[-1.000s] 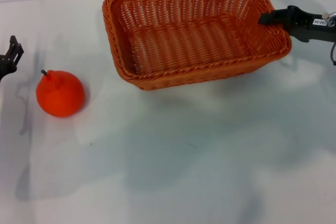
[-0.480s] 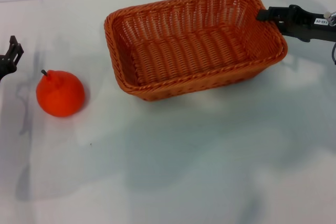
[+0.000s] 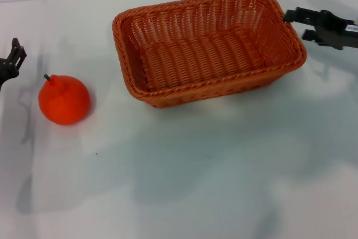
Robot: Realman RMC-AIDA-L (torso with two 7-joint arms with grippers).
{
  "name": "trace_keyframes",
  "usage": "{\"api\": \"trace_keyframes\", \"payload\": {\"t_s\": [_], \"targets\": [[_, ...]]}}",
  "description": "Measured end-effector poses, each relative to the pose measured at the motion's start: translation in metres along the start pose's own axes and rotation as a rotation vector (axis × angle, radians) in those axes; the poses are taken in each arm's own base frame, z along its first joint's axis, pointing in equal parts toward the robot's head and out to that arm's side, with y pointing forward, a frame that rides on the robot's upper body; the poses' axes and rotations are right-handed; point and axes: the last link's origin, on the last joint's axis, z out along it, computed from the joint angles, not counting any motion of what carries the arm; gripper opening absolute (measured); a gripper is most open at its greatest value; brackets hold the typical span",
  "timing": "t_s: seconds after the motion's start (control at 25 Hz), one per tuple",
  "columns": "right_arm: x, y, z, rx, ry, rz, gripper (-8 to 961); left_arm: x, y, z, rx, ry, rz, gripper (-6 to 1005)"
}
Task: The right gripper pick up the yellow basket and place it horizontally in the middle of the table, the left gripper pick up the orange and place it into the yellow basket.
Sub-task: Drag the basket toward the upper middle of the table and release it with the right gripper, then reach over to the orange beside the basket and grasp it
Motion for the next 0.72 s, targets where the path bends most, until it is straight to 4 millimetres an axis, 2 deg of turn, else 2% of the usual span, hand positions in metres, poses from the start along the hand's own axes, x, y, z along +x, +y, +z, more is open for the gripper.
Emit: {"api": "trace_keyframes", "payload": {"t_s": [0.08, 0.28, 0.48, 0.64, 0.72], "targets": [[0.001, 0.007, -0.004, -0.027, 0.018, 0.008, 750, 0.001, 0.001, 0.001, -0.002, 0.002, -0.001, 903], [0.013, 0.028, -0.026, -0.099, 0.113, -0.004, 938, 0.005, 0.001, 0.005, -0.003, 0.012, -0.023, 902], [0.027, 0.033, -0.046, -0.095, 0.218, -0.036, 942, 0.015, -0.007, 0.013, -0.038, 0.030, -0.194, 902], [0.032, 0.034, -0.053, -0.085, 0.258, -0.054, 942, 0.030, -0.023, 0.022, -0.165, 0.004, -0.400, 901], [0.033, 0.035, -0.055, -0.087, 0.261, -0.064, 942, 0.040, -0.031, 0.026, -0.270, -0.032, -0.434, 901]]}}
